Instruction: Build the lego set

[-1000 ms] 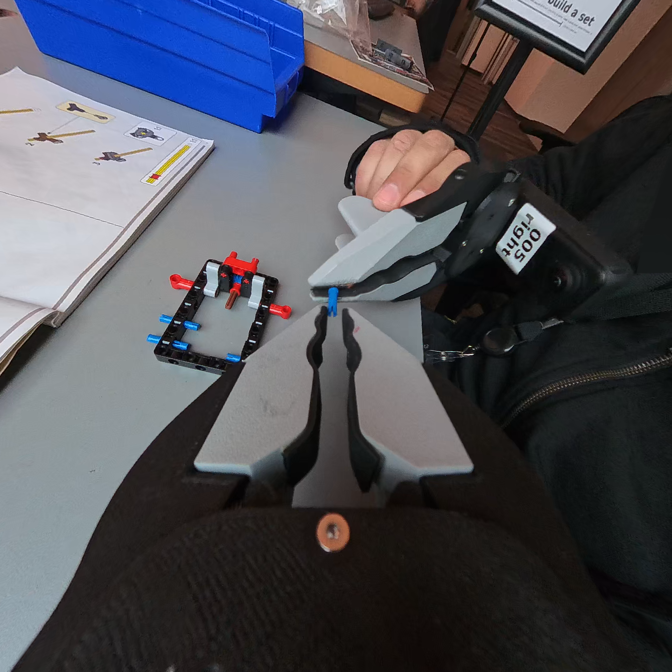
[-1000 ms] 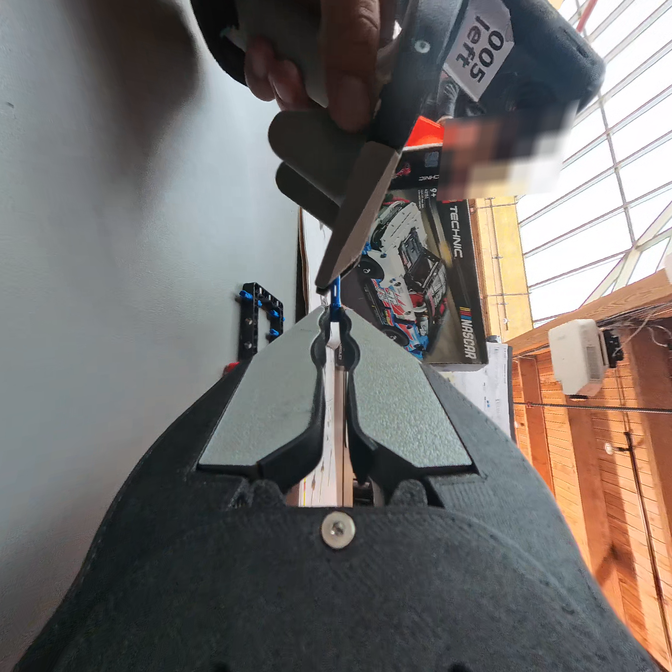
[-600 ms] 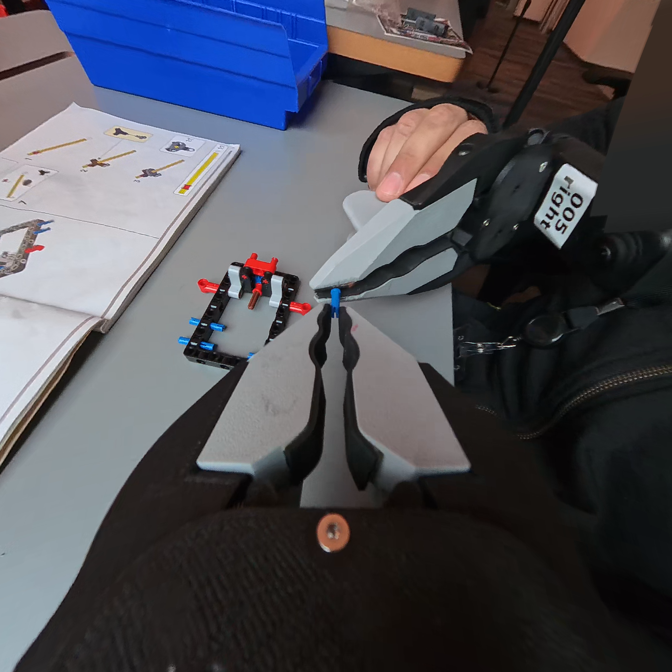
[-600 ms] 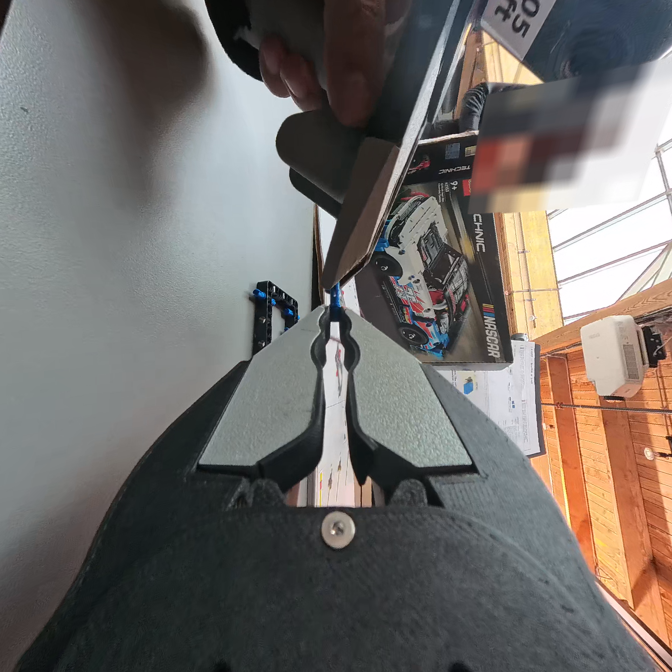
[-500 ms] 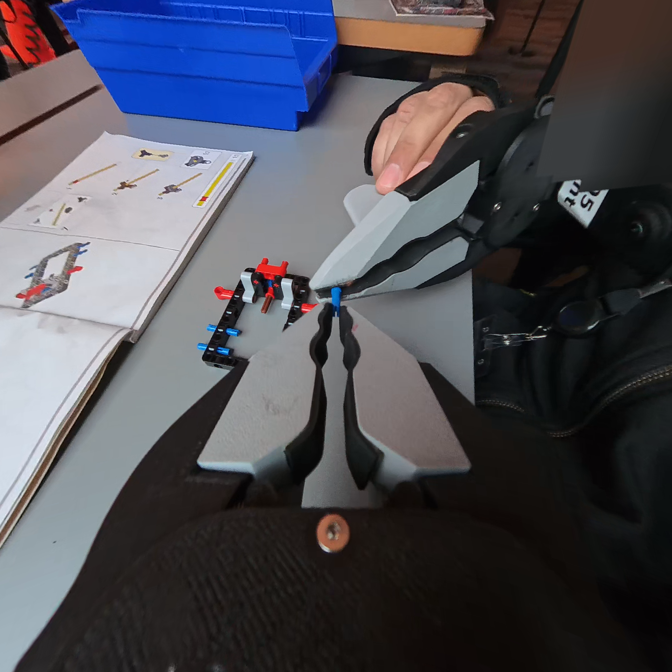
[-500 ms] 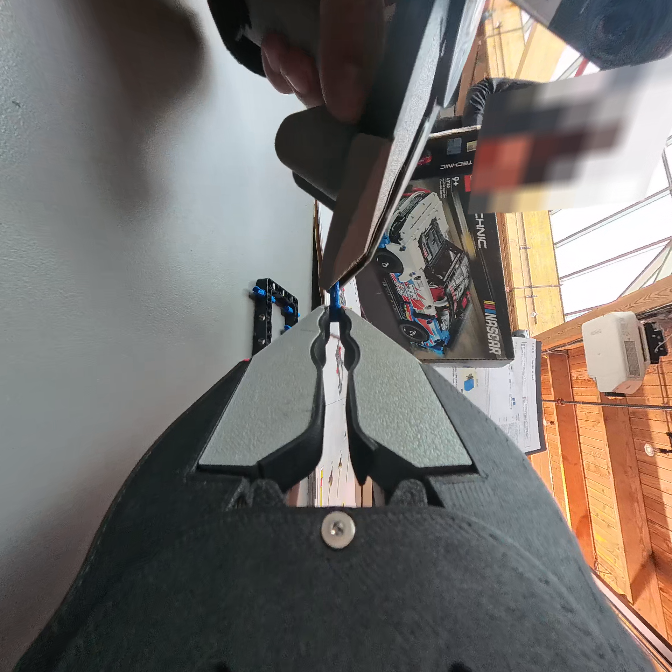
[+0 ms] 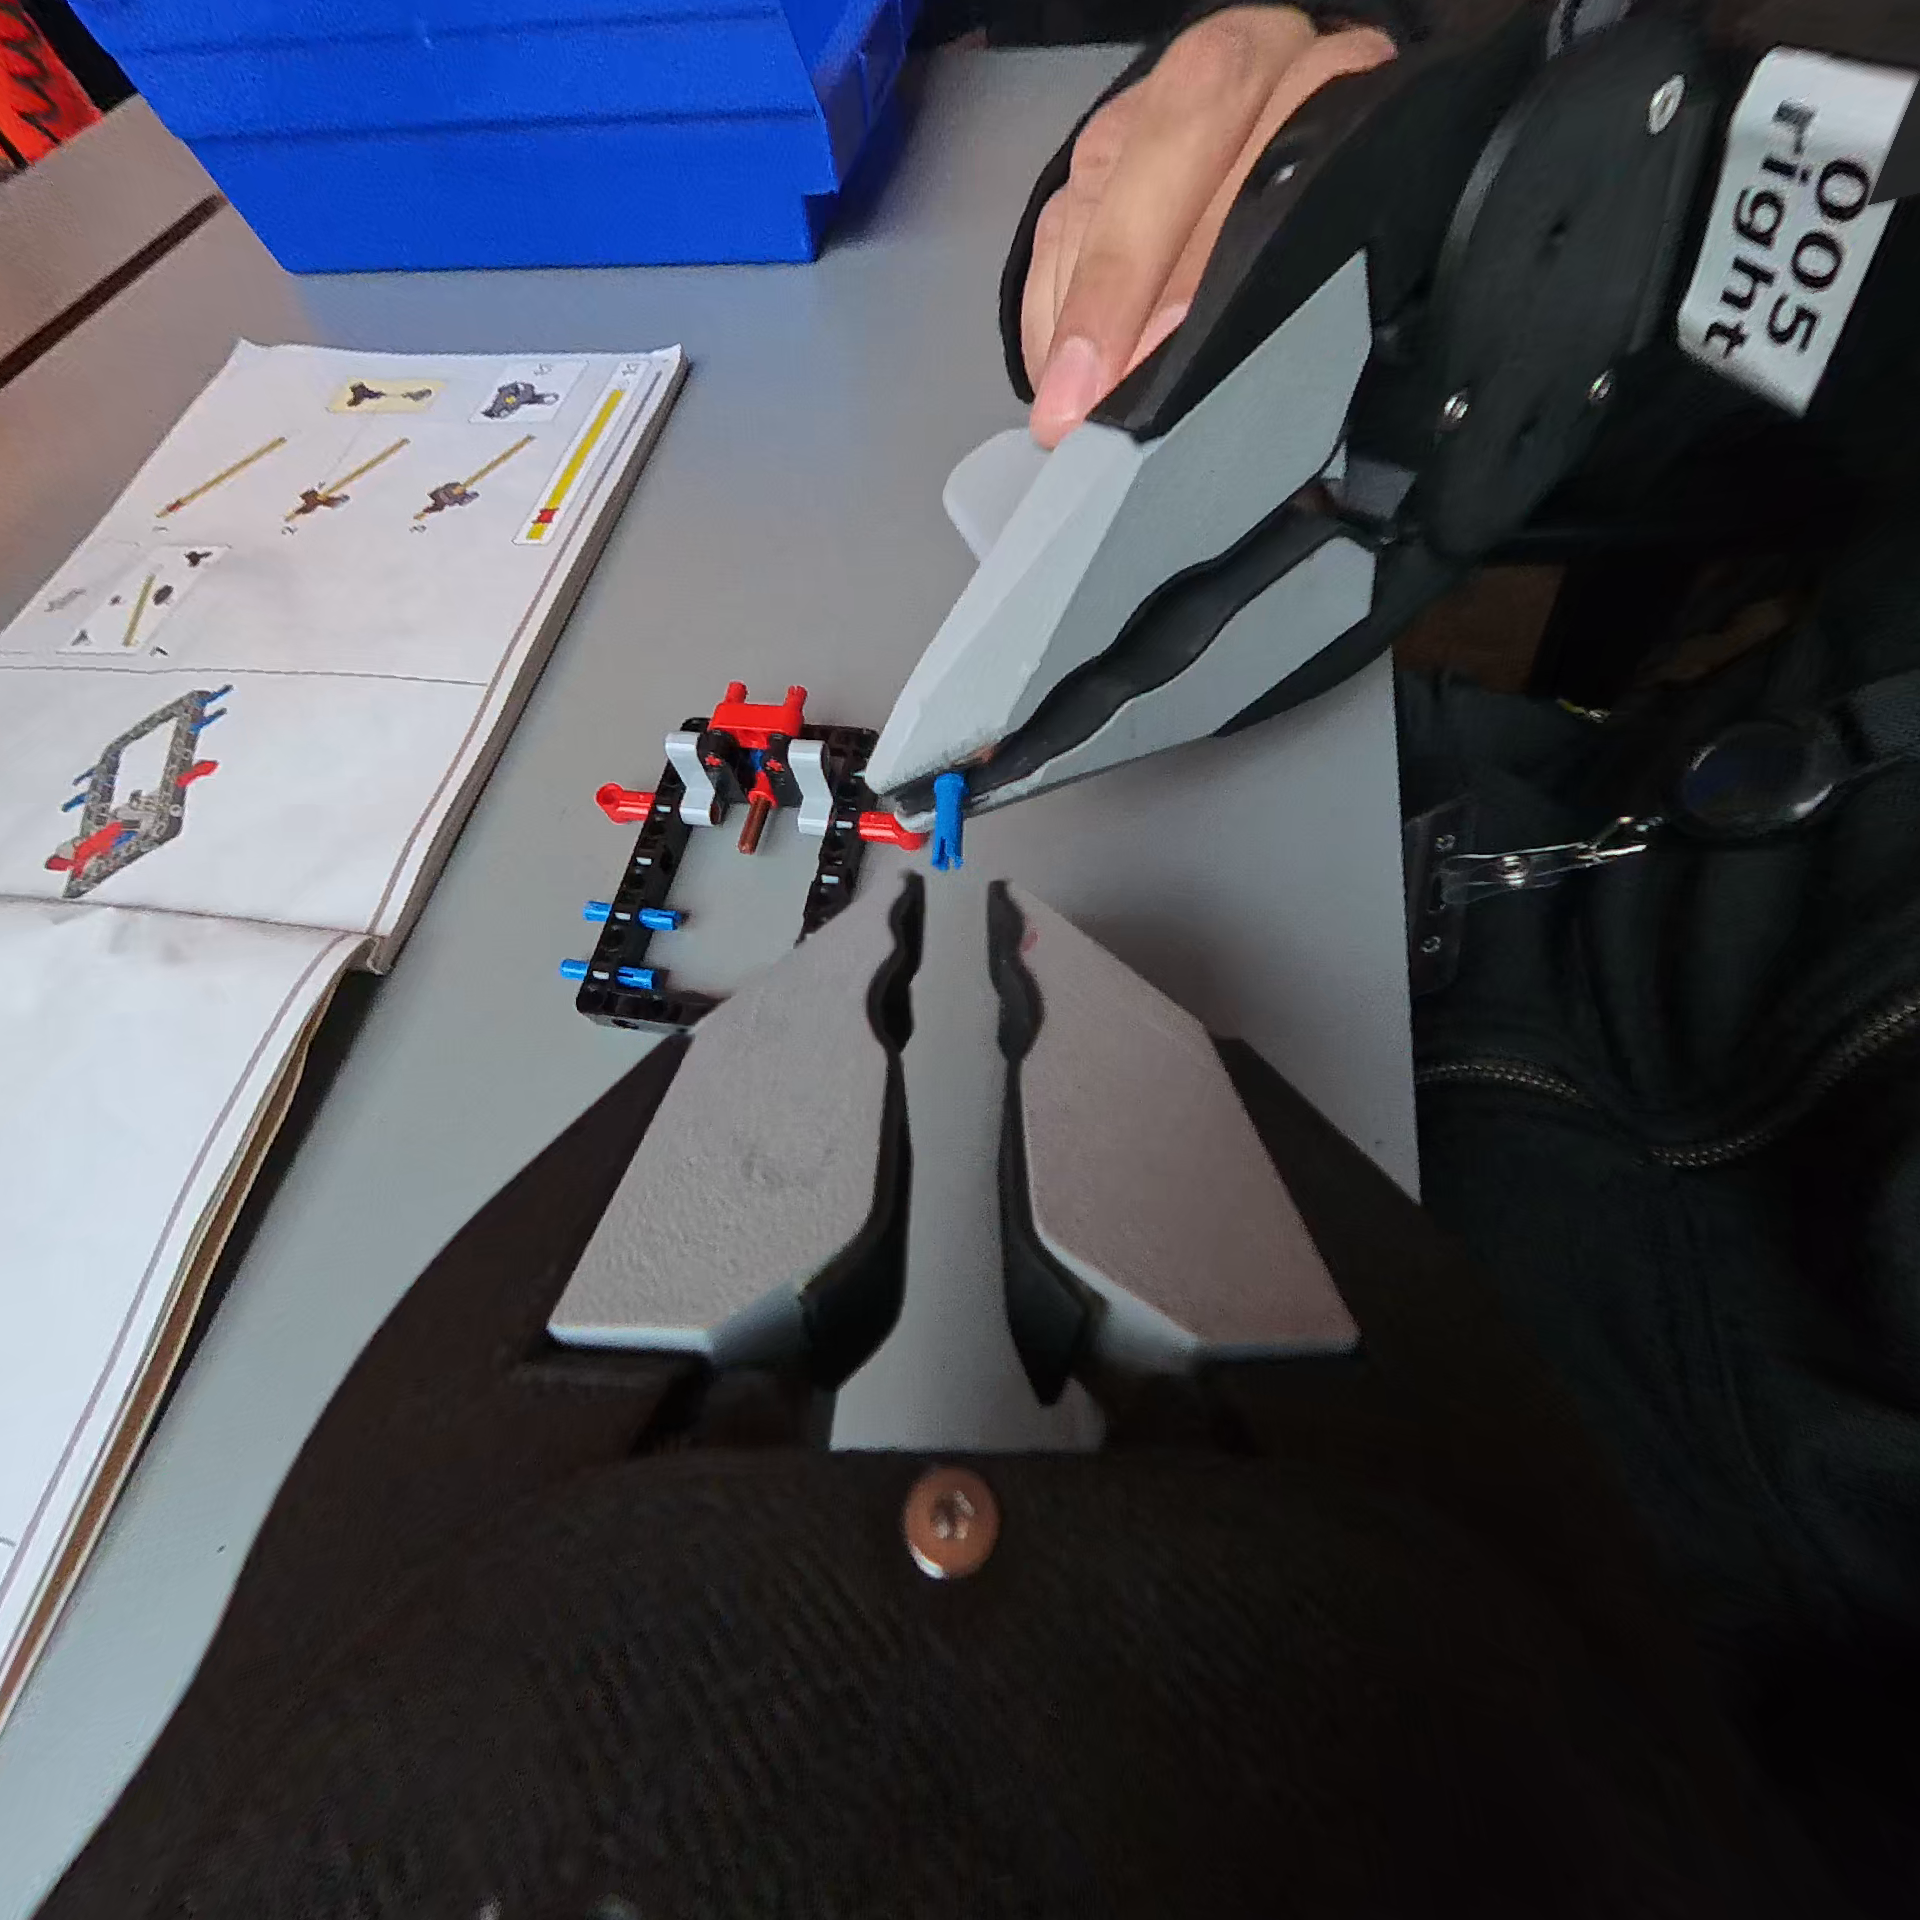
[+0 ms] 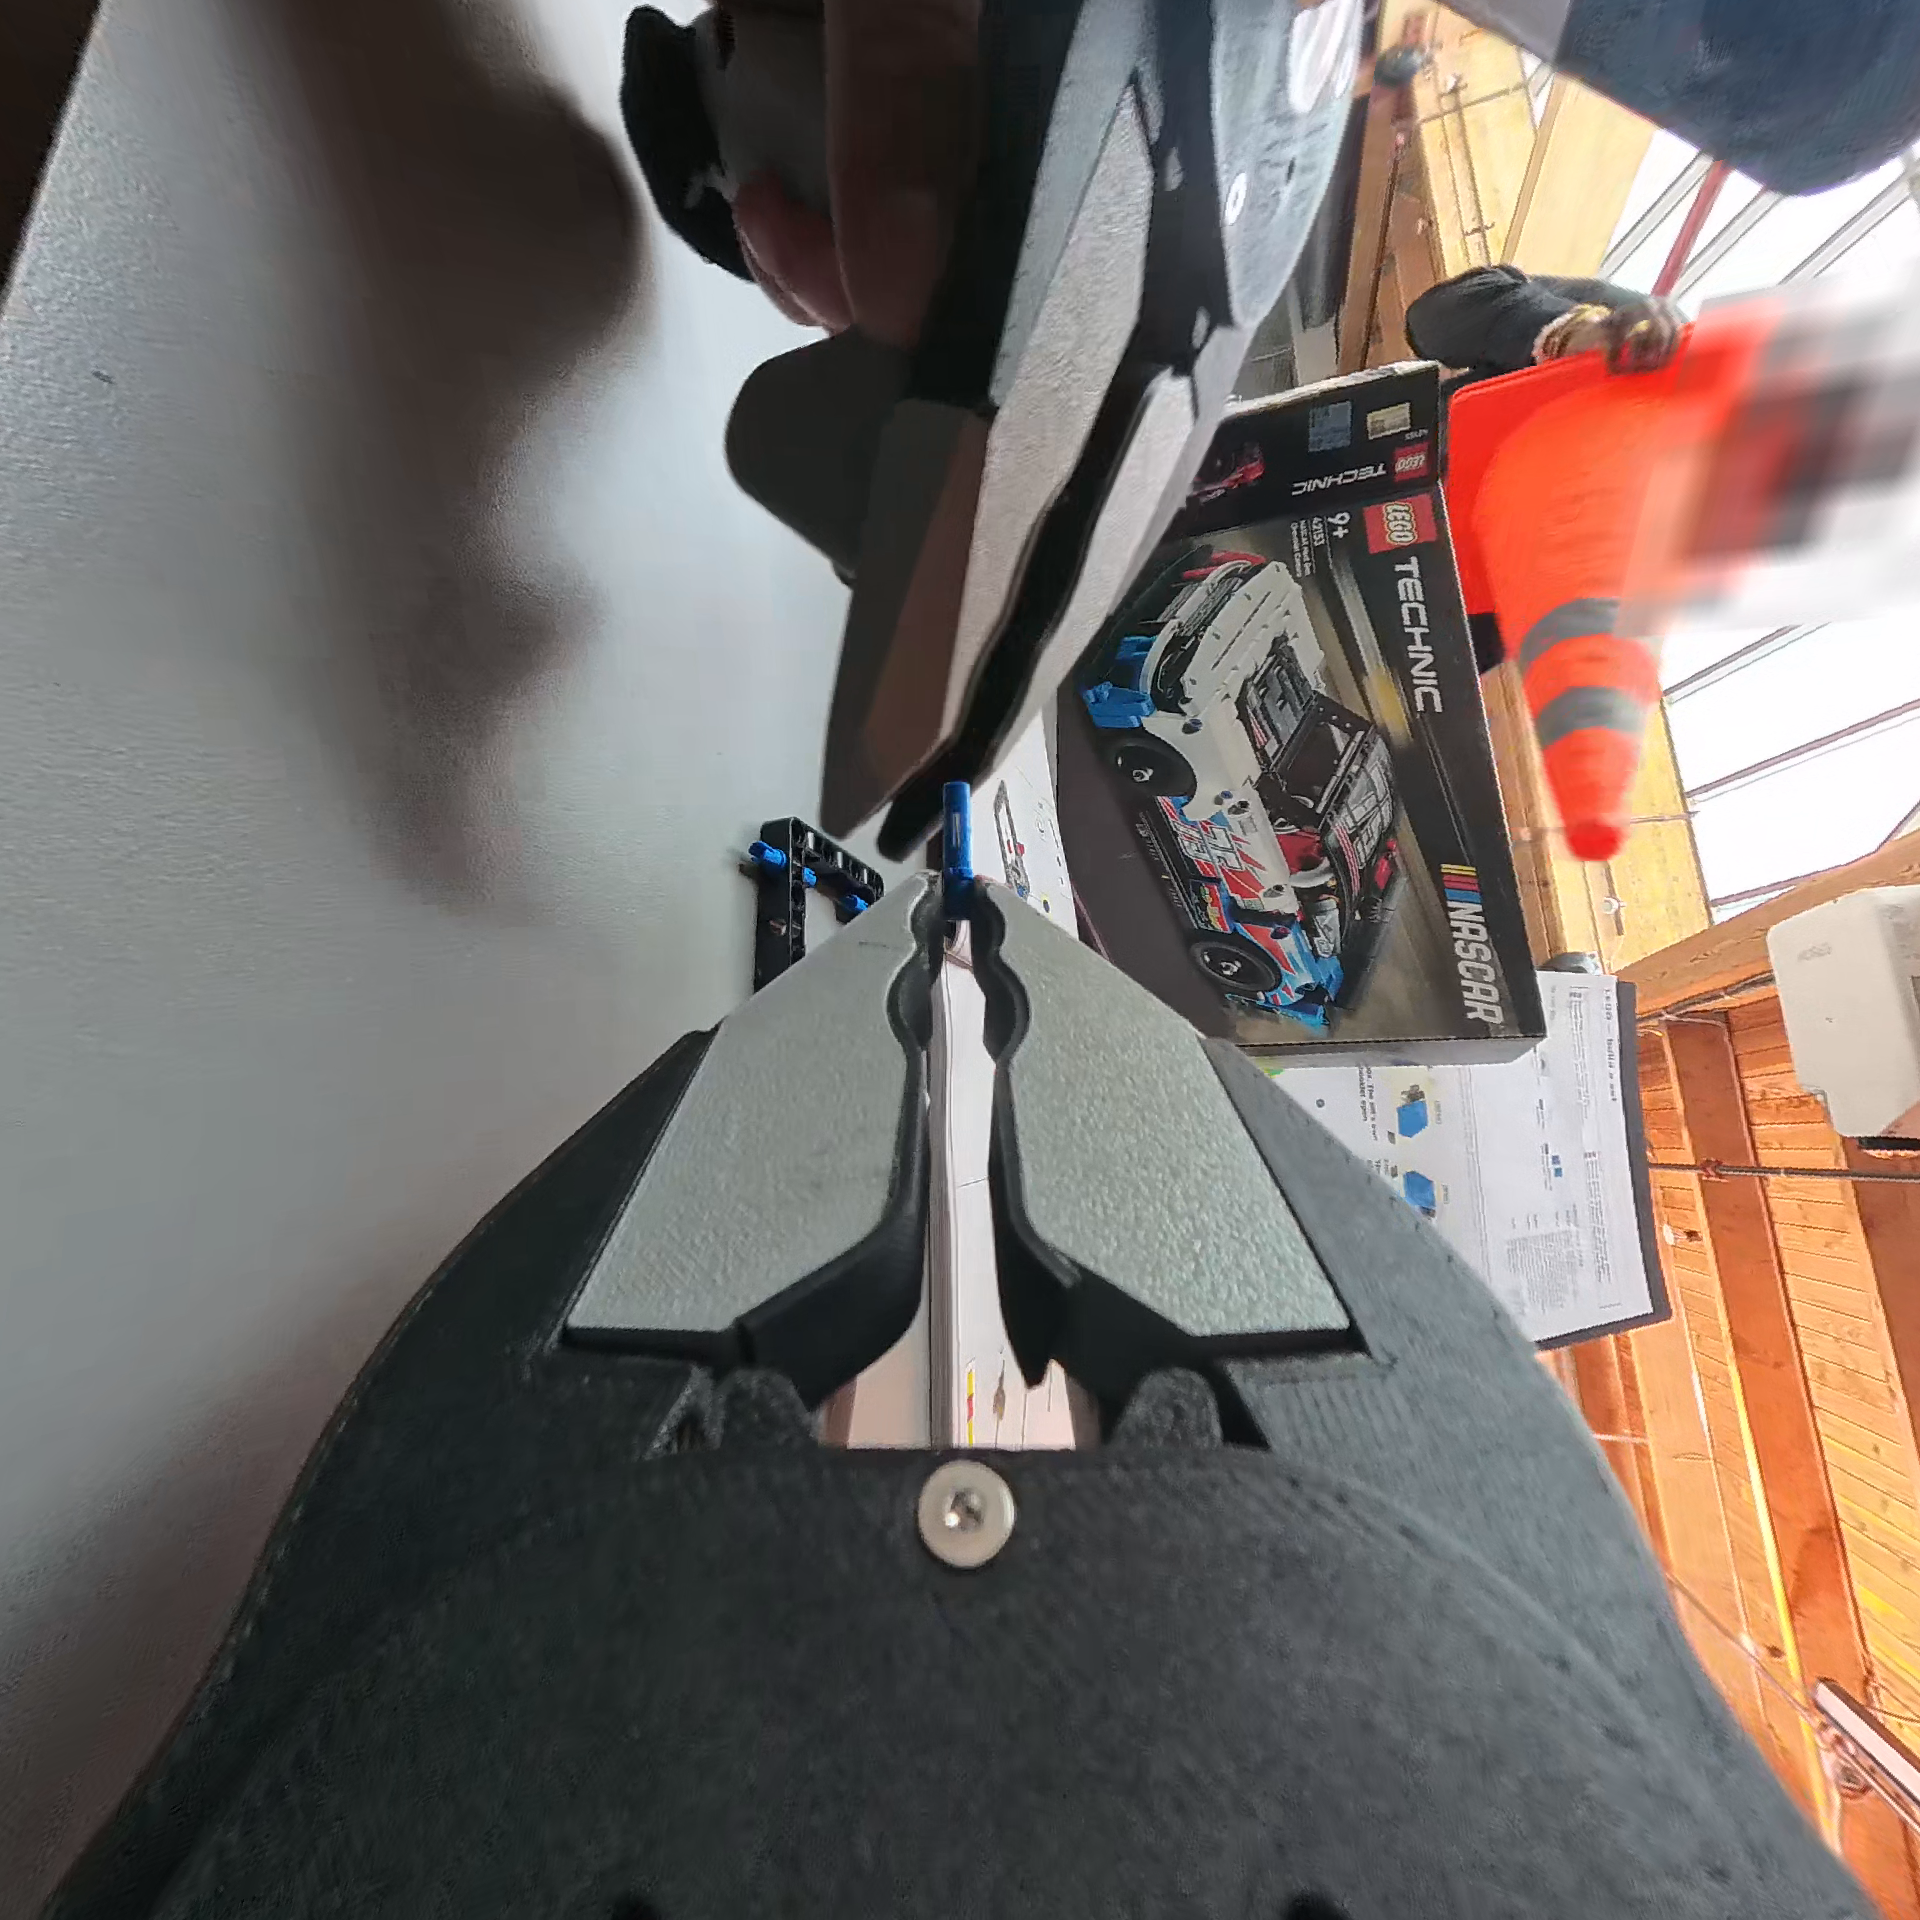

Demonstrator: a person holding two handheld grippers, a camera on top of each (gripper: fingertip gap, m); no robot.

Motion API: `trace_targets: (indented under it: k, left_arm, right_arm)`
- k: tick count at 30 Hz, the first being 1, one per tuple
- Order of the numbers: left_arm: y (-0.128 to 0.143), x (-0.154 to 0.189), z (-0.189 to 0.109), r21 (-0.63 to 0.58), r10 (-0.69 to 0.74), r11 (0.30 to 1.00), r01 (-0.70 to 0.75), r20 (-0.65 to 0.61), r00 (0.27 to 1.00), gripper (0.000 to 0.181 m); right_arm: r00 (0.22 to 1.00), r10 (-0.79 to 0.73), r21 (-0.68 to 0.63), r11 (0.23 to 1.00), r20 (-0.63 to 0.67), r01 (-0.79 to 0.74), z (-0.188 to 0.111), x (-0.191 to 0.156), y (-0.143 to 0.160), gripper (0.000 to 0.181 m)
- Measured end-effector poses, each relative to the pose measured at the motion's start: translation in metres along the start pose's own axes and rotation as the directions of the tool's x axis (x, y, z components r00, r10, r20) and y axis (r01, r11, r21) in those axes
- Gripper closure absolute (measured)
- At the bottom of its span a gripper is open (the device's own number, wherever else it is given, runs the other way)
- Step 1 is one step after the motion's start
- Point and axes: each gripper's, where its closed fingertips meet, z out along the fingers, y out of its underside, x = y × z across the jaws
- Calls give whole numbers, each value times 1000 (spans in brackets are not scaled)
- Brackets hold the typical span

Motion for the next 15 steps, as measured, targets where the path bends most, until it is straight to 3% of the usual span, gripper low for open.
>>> trace_targets:
  k: [1,8,15]
  left_arm:
    - [3,1,1,-14,7,1000,-7,0,1000,181]
    - [-5,-4,-7,82,-60,995,60,-1,998,181]
    - [-4,-9,-8,82,-93,992,92,12,996,173]
  right_arm:
    - [1000,4,3,1000,0,-4,0,0,0,180]
    - [998,53,11,999,15,-53,0,2,2,180]
    - [996,88,-1,996,33,-88,1,1,7,180]
